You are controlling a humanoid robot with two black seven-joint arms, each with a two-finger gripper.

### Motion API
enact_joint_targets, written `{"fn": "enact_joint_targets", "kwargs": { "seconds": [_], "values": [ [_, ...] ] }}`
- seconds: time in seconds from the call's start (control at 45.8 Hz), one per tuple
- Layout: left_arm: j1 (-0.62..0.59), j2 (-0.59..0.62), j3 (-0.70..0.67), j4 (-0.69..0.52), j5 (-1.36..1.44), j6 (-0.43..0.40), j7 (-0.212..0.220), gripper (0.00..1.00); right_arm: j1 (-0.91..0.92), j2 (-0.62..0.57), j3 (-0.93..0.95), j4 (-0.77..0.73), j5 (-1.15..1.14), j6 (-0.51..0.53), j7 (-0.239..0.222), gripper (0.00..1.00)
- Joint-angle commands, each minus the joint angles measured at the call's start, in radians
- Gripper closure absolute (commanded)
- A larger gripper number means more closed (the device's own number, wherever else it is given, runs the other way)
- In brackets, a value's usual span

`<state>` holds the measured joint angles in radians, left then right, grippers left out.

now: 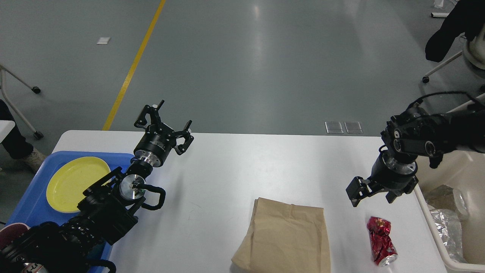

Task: Tidy desktop
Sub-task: 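Lower the right gripper onto the red wrapper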

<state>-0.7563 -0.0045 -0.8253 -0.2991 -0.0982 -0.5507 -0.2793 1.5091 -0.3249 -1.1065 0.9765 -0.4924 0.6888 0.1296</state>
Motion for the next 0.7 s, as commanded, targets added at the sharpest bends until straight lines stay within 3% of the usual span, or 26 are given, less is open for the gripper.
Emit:
{"fn": "enact_joint_targets", "kwargs": {
  "seconds": [0.0,0.284,0.678],
  "values": [
    [0.000,0.001,0.000,0.000,0.000,0.000,0.000,0.02,-0.085,-0.043,0.008,-0.007,0.002,-0.049,-0.001,0.00],
    [0.000,0.000,0.000,0.000,0.000,0.000,0.000,0.02,-0.228,-0.059,0.025,-0.093,0.006,-0.161,-0.001,0.00],
    [0.000,0.000,0.000,0.000,0.000,0.000,0.000,0.02,-0.368,-0.054,0.089,-0.259,0.014,-0.179,0.005,0.00]
  ]
}}
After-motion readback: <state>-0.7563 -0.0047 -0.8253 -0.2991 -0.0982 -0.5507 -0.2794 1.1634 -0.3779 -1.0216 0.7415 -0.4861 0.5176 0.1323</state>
